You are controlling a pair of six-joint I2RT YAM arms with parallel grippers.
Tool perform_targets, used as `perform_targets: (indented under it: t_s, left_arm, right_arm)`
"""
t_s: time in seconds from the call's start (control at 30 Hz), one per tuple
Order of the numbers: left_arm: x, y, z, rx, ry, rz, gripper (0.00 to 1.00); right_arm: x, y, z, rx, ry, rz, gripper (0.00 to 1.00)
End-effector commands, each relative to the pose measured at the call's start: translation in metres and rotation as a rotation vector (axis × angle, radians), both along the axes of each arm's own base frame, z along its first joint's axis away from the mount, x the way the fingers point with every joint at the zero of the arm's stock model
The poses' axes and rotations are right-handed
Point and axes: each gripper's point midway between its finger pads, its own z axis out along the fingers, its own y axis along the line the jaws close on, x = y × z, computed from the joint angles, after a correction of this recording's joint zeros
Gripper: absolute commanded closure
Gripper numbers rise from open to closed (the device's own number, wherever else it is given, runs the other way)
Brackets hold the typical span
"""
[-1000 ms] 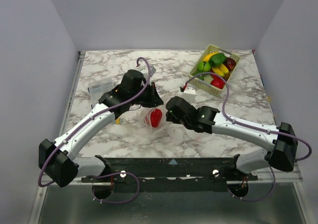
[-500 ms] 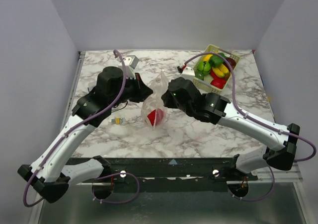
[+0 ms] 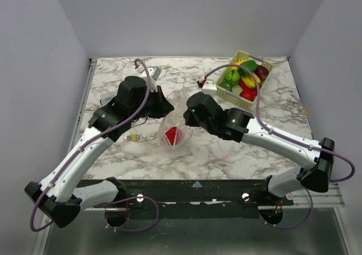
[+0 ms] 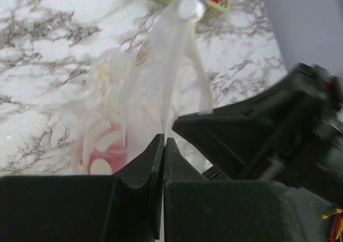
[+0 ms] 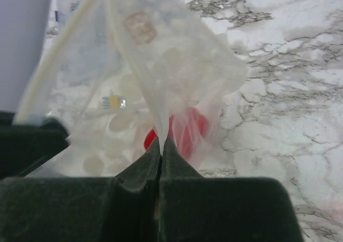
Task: Place the food in the zip-top bag and seal the zipper
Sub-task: Adjust the zipper food storage bag at the center of the board.
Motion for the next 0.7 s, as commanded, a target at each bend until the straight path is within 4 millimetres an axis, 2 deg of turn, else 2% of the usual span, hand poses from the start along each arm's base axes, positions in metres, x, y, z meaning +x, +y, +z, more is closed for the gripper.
perform_targets:
  t_s: [0.0, 0.07, 0.17, 0.23, 0.33, 0.37, 0.43, 0.53, 0.67]
  left_arm:
    - [-0.008, 0.011, 0.052, -0.120, -0.173, 0.038, 1.00]
    - [-0.002, 0.011, 0.028, -0.062, -0.120, 0.057, 1.00]
    - [0.006, 0.016, -0.001, 0.023, -0.061, 0.085, 1.00]
    - [0.009, 0.017, -0.011, 0.042, -0.064, 0.088, 1.00]
    - [0.012, 0.018, -0.017, 0.055, -0.085, 0.087, 1.00]
    - [0.013, 0.018, -0.018, 0.062, -0.092, 0.083, 1.00]
    - [0.015, 0.017, -0.021, 0.079, -0.099, 0.072, 1.00]
    - [0.018, 0.017, -0.026, 0.111, -0.100, 0.057, 1.00]
    - [0.019, 0.015, -0.033, 0.125, -0.096, 0.043, 1.00]
  right_arm:
    - [0.002, 0.024, 0.030, 0.107, -0.038, 0.079, 0.99]
    - [0.003, 0.028, 0.018, 0.100, -0.025, 0.081, 0.99]
    - [0.008, 0.028, -0.012, 0.057, 0.021, 0.058, 0.99]
    - [0.010, 0.030, -0.026, 0.041, 0.049, 0.051, 0.99]
    - [0.014, 0.029, -0.036, -0.003, 0.058, 0.042, 0.99]
    - [0.015, 0.027, -0.037, -0.018, 0.060, 0.032, 0.98]
    - [0.016, 0.026, -0.033, -0.033, 0.059, 0.031, 0.84]
    - [0.013, 0.028, -0.018, -0.016, 0.056, 0.053, 0.64]
    - [0.013, 0.029, 0.008, -0.003, 0.030, 0.080, 0.48]
